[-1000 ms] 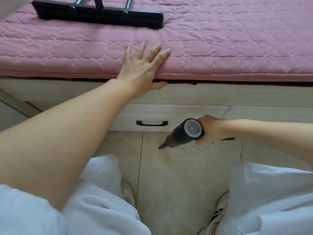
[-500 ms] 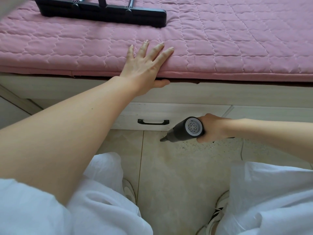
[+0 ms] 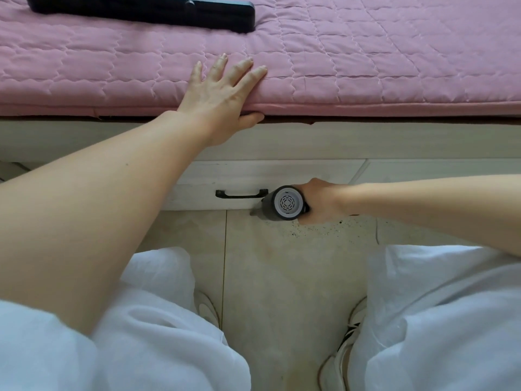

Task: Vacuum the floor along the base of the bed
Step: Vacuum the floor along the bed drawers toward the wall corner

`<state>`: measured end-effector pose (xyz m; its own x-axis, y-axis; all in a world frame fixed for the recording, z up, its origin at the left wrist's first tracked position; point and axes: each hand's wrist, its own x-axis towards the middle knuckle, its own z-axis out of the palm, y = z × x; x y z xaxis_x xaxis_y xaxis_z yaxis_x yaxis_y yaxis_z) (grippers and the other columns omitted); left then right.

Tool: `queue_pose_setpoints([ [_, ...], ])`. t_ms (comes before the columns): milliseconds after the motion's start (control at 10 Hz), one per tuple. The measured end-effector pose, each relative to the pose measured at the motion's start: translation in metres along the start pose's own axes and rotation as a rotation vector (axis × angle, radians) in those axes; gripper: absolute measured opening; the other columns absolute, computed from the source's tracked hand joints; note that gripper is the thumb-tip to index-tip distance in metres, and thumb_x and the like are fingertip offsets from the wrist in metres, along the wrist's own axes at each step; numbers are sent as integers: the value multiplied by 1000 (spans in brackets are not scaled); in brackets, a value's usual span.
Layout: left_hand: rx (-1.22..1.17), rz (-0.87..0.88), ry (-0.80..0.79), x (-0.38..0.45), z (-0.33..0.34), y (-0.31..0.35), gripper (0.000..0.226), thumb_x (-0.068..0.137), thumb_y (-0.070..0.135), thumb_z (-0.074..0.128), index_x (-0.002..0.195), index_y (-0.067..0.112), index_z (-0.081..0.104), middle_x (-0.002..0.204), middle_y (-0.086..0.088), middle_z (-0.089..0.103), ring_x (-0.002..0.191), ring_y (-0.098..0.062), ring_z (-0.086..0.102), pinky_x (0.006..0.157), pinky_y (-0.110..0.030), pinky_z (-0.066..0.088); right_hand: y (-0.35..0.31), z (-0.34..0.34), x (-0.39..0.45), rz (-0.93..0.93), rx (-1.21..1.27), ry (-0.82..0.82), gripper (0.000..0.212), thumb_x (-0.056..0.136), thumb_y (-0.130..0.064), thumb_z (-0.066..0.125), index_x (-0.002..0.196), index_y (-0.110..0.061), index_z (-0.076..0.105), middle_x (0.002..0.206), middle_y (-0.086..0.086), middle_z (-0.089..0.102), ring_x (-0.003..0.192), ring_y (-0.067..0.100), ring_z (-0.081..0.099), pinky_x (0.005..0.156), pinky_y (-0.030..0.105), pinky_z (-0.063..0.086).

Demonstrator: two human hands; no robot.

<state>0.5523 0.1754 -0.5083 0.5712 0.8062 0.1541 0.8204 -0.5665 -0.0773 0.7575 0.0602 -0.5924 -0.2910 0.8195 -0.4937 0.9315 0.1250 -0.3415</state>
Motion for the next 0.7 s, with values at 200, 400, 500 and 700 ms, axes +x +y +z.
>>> queue_pose_setpoints([
  [200,14,-2,-2,-1,0,1,75,93,61,38,155,32,7,164,3,7,150,-32,5,118,-59,8,-5,2,5,-8,14,1,55,76,-27,66,128,-29,47,104,-1,66,92,21,63,81,35,56],
  [400,12,2,-3,-1,0,1,75,93,60,39,155,32,7,164,2,8,150,-31,5,118,-59,8,-4,1,8,11,10,-3,58,75,-27,65,130,-30,46,106,-1,66,93,21,63,83,37,56],
  [500,12,3,0,-1,-1,0,75,93,60,39,155,32,7,164,2,8,150,-31,5,118,-59,8,-3,0,6,15,8,0,56,77,-25,65,130,-27,47,105,0,65,91,20,62,80,32,54],
  [700,7,2,-1,-1,-1,1,75,94,59,41,155,32,8,164,2,9,150,-32,5,118,-59,8,2,-2,-6,16,18,5,54,80,-21,65,130,-24,46,102,-2,63,88,18,59,73,24,46],
])
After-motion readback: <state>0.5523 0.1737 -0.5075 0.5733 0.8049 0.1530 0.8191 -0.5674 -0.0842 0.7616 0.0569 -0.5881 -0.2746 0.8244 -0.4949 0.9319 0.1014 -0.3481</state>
